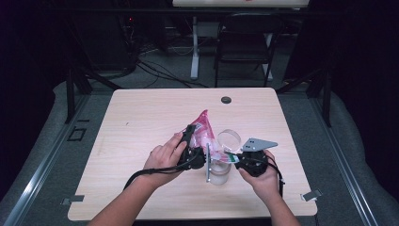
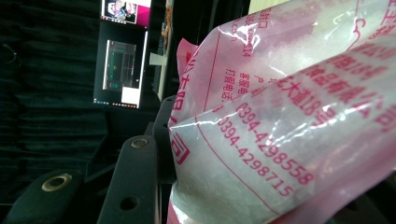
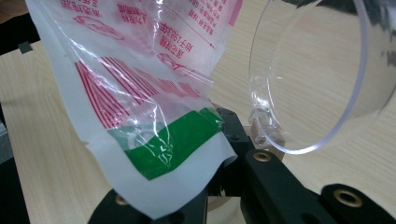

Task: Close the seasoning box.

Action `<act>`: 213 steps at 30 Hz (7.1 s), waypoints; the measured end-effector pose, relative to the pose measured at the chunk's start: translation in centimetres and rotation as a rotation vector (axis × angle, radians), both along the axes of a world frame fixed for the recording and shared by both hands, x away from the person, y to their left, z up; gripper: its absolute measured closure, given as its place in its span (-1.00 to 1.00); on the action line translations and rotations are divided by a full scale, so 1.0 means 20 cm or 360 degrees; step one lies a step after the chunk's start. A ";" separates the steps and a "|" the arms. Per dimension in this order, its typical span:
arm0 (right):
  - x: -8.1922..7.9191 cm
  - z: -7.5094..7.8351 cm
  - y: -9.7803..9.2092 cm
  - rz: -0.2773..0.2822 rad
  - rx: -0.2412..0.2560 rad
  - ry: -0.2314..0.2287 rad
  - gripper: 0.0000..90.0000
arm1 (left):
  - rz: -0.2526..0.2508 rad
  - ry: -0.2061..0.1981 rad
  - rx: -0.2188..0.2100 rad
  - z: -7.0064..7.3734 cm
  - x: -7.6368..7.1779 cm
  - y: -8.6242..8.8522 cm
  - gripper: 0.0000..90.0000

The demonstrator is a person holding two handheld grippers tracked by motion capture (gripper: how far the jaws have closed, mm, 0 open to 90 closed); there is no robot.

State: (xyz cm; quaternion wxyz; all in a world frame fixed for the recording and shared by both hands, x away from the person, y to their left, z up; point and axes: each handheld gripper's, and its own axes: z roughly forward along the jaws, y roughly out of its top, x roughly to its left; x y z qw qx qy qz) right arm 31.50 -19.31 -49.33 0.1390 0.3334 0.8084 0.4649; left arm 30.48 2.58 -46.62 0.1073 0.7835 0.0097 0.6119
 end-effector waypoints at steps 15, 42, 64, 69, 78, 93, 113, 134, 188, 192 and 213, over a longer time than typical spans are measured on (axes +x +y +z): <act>0.00 -0.01 0.00 0.0002 -0.0004 0.0003 1.00 | -0.0008 0.0003 0.0002 0.00 0.00 0.00 0.36; 0.00 -0.02 0.00 0.0004 -0.0013 0.0022 1.00 | -0.0014 -0.0002 0.0016 0.00 -0.01 -0.01 0.36; 0.00 -0.02 0.00 0.0003 -0.0011 0.0023 1.00 | -0.0018 -0.0015 0.0007 0.01 -0.01 -0.01 0.36; 0.00 -0.02 0.00 0.0002 -0.0013 0.0021 1.00 | -0.0022 -0.0011 0.0007 0.01 -0.01 -0.01 0.36; 0.00 -0.02 0.00 0.0001 -0.0016 0.0021 1.00 | -0.0020 -0.0011 0.0004 0.00 -0.01 -0.01 0.36; 0.01 -0.02 0.00 0.0003 -0.0028 0.0021 1.00 | -0.0029 -0.0013 0.0002 0.00 -0.01 -0.02 0.36; 0.01 -0.02 -0.01 -0.0005 -0.0033 0.0024 1.00 | -0.0031 -0.0011 -0.0003 0.00 -0.01 -0.02 0.36; 0.00 -0.03 -0.01 -0.0008 -0.0034 0.0032 1.00 | -0.0039 0.0008 -0.0002 0.00 -0.01 -0.03 0.36; -0.02 0.04 0.03 0.0019 -0.0024 -0.0054 1.00 | 0.0053 0.0144 -0.0155 -0.01 0.00 0.08 0.39; -0.02 0.04 0.04 0.0020 -0.0021 -0.0062 1.00 | 0.0059 0.0152 -0.0159 -0.02 0.00 0.09 0.39; -0.02 0.06 0.06 0.0035 -0.0010 -0.0079 1.00 | 0.0109 0.0249 -0.0213 -0.08 -0.01 0.13 0.41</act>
